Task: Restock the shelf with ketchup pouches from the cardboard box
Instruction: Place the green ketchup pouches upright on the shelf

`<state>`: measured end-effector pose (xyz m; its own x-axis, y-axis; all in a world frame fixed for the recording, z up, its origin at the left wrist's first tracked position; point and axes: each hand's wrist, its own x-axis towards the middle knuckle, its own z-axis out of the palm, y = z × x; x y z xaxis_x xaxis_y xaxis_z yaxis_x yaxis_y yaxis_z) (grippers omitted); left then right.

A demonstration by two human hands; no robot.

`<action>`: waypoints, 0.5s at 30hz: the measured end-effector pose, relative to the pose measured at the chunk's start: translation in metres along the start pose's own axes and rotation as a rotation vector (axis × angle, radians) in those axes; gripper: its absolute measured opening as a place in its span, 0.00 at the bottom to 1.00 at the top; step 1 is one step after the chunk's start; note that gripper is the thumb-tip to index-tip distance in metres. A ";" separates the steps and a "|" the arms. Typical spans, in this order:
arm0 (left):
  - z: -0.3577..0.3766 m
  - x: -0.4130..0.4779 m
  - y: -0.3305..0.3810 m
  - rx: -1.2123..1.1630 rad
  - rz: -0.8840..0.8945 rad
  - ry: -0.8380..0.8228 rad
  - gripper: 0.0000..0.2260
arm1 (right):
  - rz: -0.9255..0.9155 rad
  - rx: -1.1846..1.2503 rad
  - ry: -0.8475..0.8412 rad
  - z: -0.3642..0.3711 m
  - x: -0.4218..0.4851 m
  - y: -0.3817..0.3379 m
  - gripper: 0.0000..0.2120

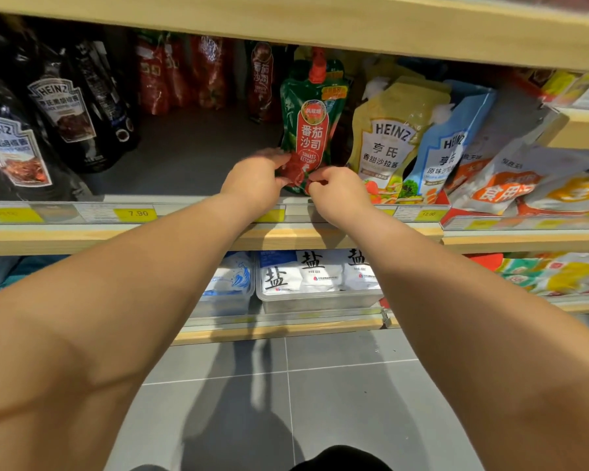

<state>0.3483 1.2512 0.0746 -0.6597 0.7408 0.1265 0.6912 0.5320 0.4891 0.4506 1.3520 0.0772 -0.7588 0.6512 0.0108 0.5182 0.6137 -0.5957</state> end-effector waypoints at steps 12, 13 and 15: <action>-0.051 -0.156 -0.105 -0.193 -0.116 0.369 0.12 | -0.253 0.105 0.172 0.085 -0.127 -0.087 0.16; -0.055 -0.173 -0.119 -0.192 -0.151 0.360 0.12 | -0.242 0.102 0.122 0.101 -0.138 -0.098 0.16; -0.063 -0.208 -0.149 -0.184 -0.212 0.322 0.13 | -0.219 0.105 0.014 0.132 -0.160 -0.119 0.17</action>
<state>0.3641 0.9920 0.0299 -0.8600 0.4415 0.2560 0.4859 0.5551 0.6751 0.4577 1.1158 0.0403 -0.8425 0.5144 0.1598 0.2977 0.6918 -0.6579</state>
